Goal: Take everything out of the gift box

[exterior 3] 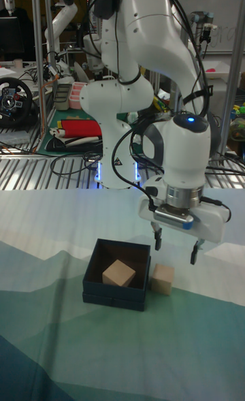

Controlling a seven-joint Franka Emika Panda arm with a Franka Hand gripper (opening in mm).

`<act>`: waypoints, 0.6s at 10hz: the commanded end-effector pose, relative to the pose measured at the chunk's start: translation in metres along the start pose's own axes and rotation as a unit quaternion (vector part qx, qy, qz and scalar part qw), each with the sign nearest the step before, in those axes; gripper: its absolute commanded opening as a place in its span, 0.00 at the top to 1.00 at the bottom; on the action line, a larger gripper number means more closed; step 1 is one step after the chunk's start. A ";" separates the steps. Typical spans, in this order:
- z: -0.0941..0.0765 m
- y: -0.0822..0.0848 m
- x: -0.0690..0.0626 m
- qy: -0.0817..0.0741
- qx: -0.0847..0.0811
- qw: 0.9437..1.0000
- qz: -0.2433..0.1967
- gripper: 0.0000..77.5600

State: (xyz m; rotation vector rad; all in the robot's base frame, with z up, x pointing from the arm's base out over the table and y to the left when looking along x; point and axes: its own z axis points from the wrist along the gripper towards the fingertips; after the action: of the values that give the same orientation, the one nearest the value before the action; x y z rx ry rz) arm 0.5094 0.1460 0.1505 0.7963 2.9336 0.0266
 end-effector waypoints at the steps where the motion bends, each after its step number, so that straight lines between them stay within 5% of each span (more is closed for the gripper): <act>1: -0.014 0.002 -0.001 0.002 0.003 1.000 0.000 0.00; 6: -0.040 -0.015 -0.024 0.015 0.007 1.000 -0.025 0.00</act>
State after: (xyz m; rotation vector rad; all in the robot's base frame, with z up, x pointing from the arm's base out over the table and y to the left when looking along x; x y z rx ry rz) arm 0.5132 0.1333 0.1823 0.7568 2.9695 0.0139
